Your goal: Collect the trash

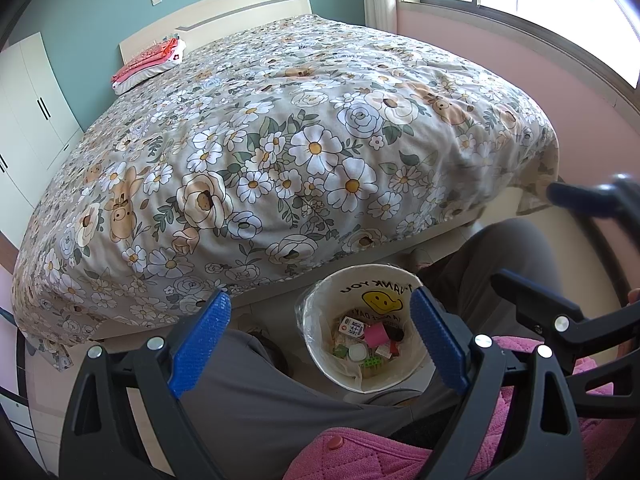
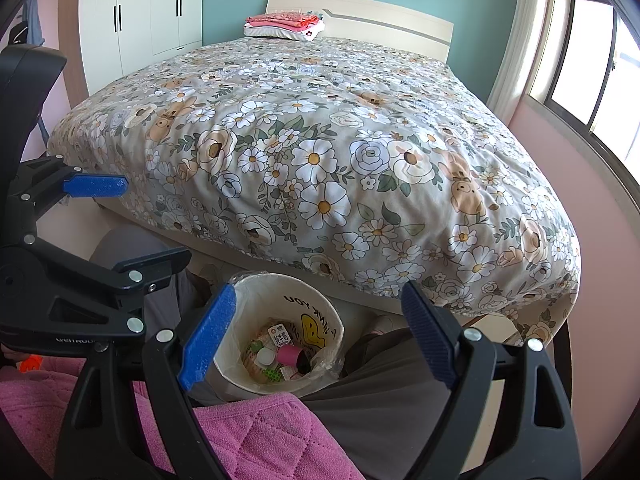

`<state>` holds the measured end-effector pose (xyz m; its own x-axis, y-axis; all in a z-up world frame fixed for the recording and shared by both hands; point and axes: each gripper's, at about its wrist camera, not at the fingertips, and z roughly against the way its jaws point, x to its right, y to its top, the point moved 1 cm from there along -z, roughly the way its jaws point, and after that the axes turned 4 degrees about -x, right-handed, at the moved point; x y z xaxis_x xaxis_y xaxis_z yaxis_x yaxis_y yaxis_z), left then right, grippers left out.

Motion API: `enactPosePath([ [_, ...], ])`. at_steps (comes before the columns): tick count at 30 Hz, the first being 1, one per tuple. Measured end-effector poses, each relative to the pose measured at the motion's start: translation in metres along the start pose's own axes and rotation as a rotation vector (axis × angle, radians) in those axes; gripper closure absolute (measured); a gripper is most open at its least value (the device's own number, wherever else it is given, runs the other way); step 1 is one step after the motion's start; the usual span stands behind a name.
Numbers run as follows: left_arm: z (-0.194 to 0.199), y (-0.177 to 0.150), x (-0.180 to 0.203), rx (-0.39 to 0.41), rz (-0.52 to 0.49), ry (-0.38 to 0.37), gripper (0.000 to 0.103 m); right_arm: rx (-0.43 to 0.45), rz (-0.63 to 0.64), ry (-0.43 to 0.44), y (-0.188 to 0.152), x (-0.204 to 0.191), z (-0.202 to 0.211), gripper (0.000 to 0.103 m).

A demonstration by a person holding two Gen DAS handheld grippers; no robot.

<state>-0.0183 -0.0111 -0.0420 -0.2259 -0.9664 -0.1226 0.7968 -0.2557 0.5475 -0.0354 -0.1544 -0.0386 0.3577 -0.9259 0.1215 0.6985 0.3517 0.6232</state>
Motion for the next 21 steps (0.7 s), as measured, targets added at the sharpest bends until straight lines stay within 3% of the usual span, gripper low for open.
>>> enactPosePath([
  [21,0.0008,0.0015,0.0004,0.000,-0.002,0.001,0.011,-0.001,0.000,0.000,0.0006,-0.0003,0.0002,0.019],
])
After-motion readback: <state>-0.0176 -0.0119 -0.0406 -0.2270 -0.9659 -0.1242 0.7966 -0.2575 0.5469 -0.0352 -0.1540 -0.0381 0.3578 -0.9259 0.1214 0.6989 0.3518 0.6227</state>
